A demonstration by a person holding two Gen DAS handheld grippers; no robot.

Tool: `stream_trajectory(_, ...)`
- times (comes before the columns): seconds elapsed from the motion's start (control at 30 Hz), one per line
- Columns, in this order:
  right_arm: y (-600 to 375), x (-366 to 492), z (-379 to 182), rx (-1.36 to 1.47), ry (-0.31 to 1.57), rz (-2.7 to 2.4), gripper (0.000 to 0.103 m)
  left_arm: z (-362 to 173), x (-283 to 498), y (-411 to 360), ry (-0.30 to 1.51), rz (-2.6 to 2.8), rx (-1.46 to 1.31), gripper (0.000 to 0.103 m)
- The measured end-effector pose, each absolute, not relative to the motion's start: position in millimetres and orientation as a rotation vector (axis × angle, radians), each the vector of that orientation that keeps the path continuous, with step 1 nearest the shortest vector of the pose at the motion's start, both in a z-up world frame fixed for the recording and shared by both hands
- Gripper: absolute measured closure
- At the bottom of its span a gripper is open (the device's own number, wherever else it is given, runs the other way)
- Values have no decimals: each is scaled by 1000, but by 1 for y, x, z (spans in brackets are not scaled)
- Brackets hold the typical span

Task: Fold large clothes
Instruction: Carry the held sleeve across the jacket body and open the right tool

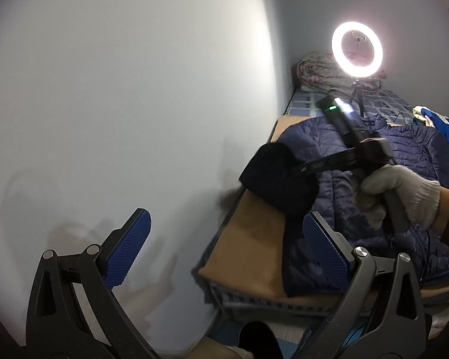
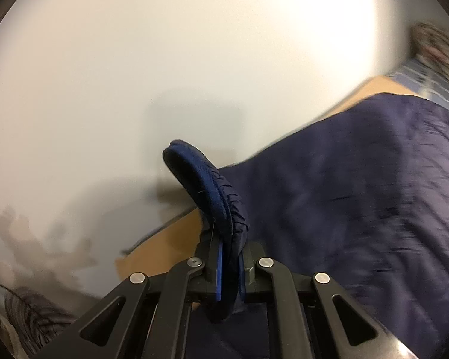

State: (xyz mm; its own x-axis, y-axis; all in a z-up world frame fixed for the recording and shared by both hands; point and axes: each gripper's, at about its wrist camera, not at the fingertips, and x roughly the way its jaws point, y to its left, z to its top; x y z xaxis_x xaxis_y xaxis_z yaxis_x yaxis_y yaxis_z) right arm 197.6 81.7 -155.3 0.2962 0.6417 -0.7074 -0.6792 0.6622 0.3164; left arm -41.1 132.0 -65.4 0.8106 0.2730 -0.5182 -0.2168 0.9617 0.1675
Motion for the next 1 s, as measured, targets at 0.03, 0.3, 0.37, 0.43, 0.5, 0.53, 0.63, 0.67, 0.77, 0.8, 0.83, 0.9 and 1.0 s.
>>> stream_trajectory(0.03, 68, 205, -151, -14, 910, 855, 98, -62, -35, 129, 564, 258, 109, 0)
stream_trajectory(0.3, -58, 253, -131, 142, 860, 654, 98, -39, 42, 83, 531, 151, 128, 0)
stream_trajectory(0.37, -82, 256, -130, 151, 854, 615, 98, -40, 65, 67, 565, 97, 116, 0)
stream_trajectory(0.43, -102, 262, -133, 152, 844, 576, 98, -43, 86, 52, 591, 49, 103, 0)
stream_trajectory(0.5, -112, 270, -133, 146, 834, 540, 98, -50, 98, 40, 602, 30, 85, 0)
stream_trajectory(0.53, -121, 273, -133, 144, 829, 520, 98, -54, 104, 37, 614, 23, 71, 0)
stream_trajectory(0.63, -155, 280, -134, 152, 816, 457, 98, -65, 118, 32, 662, 3, 42, 0)
stream_trajectory(0.67, -169, 285, -138, 161, 813, 431, 98, -68, 123, 28, 670, 8, 49, 0)
stream_trajectory(0.77, -208, 305, -150, 184, 798, 350, 98, -73, 130, 19, 668, 26, 77, 0)
stream_trajectory(0.8, -223, 309, -155, 195, 792, 319, 98, -74, 128, 14, 666, 28, 79, 0)
stream_trajectory(0.83, -236, 312, -159, 206, 789, 288, 98, -75, 129, 9, 666, 29, 81, 0)
stream_trajectory(0.9, -259, 317, -167, 228, 788, 222, 98, -76, 131, 6, 668, 23, 86, 0)
stream_trajectory(1.0, -284, 319, -180, 249, 788, 130, 98, -76, 139, -4, 669, 7, 112, 0)
